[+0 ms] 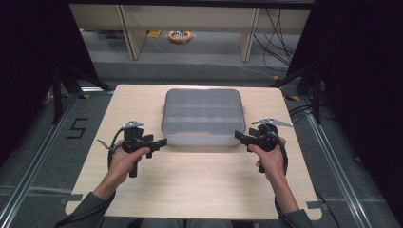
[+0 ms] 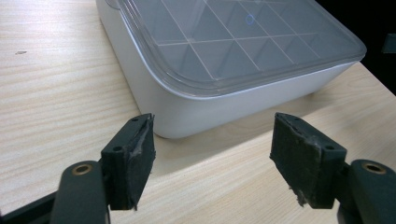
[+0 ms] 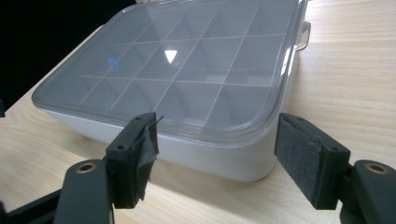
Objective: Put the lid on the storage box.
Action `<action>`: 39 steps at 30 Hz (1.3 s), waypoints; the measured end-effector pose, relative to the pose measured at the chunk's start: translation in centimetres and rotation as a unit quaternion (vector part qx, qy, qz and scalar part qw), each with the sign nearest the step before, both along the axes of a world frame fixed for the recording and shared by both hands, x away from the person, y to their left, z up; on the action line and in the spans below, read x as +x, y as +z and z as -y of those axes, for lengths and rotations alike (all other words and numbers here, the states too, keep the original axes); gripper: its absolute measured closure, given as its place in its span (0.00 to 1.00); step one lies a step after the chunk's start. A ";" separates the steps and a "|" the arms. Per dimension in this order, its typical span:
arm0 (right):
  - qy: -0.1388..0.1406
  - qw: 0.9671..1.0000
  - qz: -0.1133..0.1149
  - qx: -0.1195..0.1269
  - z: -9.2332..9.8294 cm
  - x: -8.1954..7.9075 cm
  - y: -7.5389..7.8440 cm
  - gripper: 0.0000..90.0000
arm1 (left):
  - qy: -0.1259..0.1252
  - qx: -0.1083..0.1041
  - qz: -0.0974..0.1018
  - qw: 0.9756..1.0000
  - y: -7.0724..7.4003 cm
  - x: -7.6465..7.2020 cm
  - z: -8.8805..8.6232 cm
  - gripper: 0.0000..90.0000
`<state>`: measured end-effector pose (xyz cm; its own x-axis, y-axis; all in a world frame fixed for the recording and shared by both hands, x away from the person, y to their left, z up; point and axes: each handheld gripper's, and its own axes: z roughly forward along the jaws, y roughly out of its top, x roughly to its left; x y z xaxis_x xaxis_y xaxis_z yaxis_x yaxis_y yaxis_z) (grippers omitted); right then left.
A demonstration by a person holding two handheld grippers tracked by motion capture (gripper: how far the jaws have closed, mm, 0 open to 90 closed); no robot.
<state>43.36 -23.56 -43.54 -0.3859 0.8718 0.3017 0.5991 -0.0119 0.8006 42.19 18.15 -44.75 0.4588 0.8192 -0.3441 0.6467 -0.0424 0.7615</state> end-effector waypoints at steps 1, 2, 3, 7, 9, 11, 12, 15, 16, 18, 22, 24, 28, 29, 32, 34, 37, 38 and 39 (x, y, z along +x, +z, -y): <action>0.003 1.000 0.001 -0.003 0.0 0.0 0.0 0.35 | -0.001 0.001 -0.002 1.000 -0.1 -0.1 0.0 0.33; 0.003 1.000 0.001 -0.003 0.0 0.0 0.0 0.35 | -0.001 0.001 -0.002 1.000 -0.1 -0.1 0.0 0.33; -0.002 1.000 -0.020 0.010 -0.2 -0.4 0.1 0.34 | -0.002 -0.001 -0.003 1.000 -0.2 -0.2 0.1 0.32; 0.003 1.000 -0.008 -0.011 0.0 -0.5 -0.3 0.33 | -0.009 0.007 -0.005 1.000 -0.5 -0.5 0.0 0.31; 0.001 1.000 -0.021 0.007 -0.2 -0.9 -0.3 0.32 | -0.009 0.003 -0.006 1.000 -0.6 -0.7 0.2 0.31; 0.004 1.000 -0.013 -0.018 0.1 -0.8 -0.4 0.32 | -0.009 0.004 -0.006 1.000 -0.7 -0.8 0.2 0.31; 0.010 1.000 -0.015 -0.006 0.1 -0.9 -0.4 0.32 | -0.011 0.004 -0.006 1.000 -0.8 -1.0 0.3 0.31; 0.009 1.000 -0.011 -0.006 0.0 -1.2 -0.5 0.31 | -0.020 0.009 -0.008 1.000 -1.0 -1.3 0.4 0.31; 0.011 1.000 -0.012 -0.005 0.0 -1.4 -0.6 0.30 | -0.018 0.006 -0.009 1.000 -1.2 -1.5 0.6 0.30; 0.012 1.000 -0.020 -0.005 -0.2 -1.7 -0.6 0.29 | -0.023 0.011 -0.008 1.000 -1.3 -1.7 0.7 0.30; 0.020 1.000 -0.018 -0.009 -0.2 -2.0 -0.9 0.28 | -0.022 0.011 -0.006 1.000 -1.7 -2.2 1.2 0.30; 0.016 1.000 -0.016 -0.013 -0.3 -2.2 -1.2 0.26 | -0.035 0.021 -0.008 0.999 -2.0 -2.6 1.4 0.30; 0.019 0.999 -0.023 -0.018 -0.4 -2.5 -1.4 0.25 | -0.039 0.019 -0.009 0.999 -2.2 -2.9 1.7 0.30; 0.023 0.999 -0.019 -0.017 -0.4 -2.6 -1.6 0.25 | -0.037 0.017 -0.008 0.999 -2.3 -3.0 1.8 0.30; 0.031 0.999 -0.024 -0.018 -0.7 -3.0 -2.0 0.25 | -0.041 0.025 -0.014 0.999 -2.7 -3.4 1.8 0.30; 0.034 0.999 -0.026 -0.025 -0.9 -3.3 -2.1 0.25 | -0.051 0.031 -0.018 0.998 -3.0 -3.7 1.7 0.30; 0.047 0.998 -0.031 -0.029 -1.3 -3.9 -2.3 0.25 | -0.053 0.034 -0.021 0.998 -3.6 -4.3 1.9 0.30; 0.047 0.998 -0.033 -0.031 -1.4 -4.0 -2.3 0.25 | -0.056 0.038 -0.021 0.997 -3.8 -4.6 1.9 0.30; 0.047 0.998 -0.033 -0.031 -1.4 -4.0 -2.3 0.25 | -0.056 0.038 -0.021 0.997 -3.8 -4.6 1.9 0.30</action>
<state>39.35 -22.19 -45.81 -0.4478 0.8507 0.2754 0.6473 0.0959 0.7562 37.62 16.29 -48.57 0.5350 0.7887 -0.3027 0.6656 -0.1728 0.7260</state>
